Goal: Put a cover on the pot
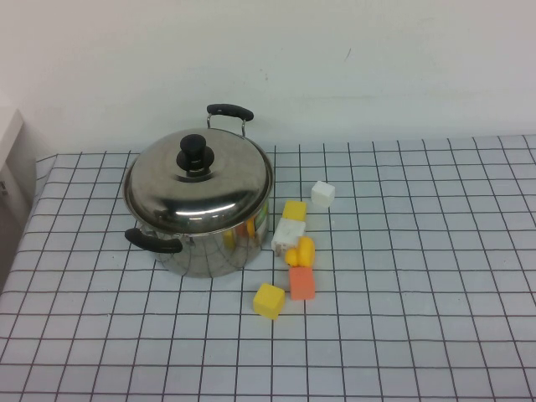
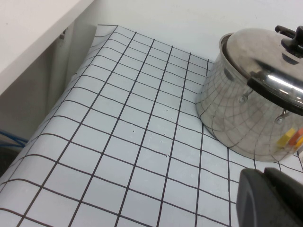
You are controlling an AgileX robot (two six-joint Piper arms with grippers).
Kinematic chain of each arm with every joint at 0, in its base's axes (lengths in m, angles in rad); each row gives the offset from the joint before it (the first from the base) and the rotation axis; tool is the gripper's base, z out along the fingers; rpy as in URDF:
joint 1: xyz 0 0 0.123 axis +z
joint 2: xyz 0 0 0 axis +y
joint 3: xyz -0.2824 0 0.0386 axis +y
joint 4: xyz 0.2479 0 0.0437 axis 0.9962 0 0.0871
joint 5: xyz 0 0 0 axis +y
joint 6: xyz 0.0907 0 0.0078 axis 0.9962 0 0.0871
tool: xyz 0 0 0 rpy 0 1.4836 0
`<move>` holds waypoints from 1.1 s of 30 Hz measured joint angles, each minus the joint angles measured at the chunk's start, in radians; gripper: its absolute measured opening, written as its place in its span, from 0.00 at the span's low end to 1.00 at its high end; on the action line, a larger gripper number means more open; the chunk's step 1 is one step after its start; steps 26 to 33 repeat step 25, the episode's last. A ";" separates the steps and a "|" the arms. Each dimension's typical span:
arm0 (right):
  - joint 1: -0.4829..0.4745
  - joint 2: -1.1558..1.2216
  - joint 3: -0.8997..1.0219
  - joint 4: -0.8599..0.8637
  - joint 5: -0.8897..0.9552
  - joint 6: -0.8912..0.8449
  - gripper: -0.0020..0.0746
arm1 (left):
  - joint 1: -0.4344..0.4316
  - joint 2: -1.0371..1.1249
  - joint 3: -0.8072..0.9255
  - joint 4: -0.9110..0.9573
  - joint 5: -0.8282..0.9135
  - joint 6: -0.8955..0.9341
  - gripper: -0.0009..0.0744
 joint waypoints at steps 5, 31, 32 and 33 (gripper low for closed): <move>0.030 0.000 0.000 0.000 0.001 -0.026 0.02 | 0.000 0.000 0.000 0.000 0.000 0.000 0.01; 0.031 0.000 -0.002 0.000 0.009 0.012 0.02 | 0.000 0.000 0.000 0.000 0.000 0.000 0.01; 0.031 0.000 -0.002 0.000 0.009 0.012 0.02 | 0.000 0.000 0.000 0.000 0.000 0.000 0.01; 0.031 0.000 -0.002 0.000 0.009 0.012 0.02 | 0.000 0.000 0.000 0.000 0.000 0.000 0.01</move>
